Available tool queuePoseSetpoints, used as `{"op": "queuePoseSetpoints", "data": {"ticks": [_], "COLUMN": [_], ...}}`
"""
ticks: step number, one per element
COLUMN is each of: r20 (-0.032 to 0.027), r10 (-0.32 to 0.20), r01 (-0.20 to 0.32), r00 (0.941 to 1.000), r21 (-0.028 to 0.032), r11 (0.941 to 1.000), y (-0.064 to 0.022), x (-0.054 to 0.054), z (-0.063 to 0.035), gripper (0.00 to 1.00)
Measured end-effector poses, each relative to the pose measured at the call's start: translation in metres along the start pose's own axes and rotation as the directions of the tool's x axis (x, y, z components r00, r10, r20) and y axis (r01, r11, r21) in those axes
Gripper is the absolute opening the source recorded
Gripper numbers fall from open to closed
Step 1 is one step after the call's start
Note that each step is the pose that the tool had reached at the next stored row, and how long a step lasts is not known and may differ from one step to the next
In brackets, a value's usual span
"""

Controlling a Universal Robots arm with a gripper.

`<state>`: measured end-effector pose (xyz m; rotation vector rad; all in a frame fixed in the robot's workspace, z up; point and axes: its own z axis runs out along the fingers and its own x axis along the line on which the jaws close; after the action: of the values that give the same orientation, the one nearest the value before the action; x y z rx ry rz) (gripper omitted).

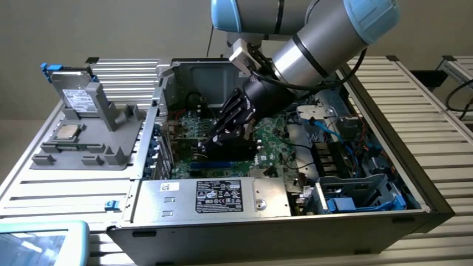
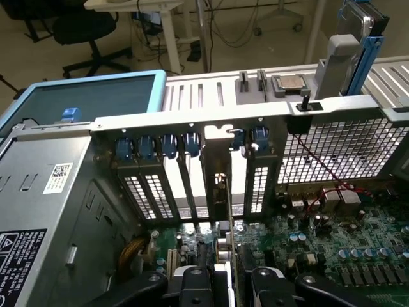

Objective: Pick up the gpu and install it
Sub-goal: 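Insert the gpu into the slot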

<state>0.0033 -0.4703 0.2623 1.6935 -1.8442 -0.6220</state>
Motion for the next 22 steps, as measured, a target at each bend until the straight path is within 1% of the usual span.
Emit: {"op": "queuePoseSetpoints", "data": {"ticks": [11, 17, 22], "r20": [-0.0020, -0.0036, -0.0038], "r10": [-0.002, -0.004, -0.004], "r01": [0.002, 0.004, 0.004], "r00": [1.0000, 1.0000, 1.0000], "r21": [0.0003, 0.0007, 0.0012], "r11": [1.0000, 1.0000, 1.0000], "y": [0.0007, 0.0011, -0.0011], "x": [-0.0058, -0.0071, -0.0099], "z": [0.0004, 0.0045, 0.0074], "gripper": [0.28, 0.28, 0.28]}}
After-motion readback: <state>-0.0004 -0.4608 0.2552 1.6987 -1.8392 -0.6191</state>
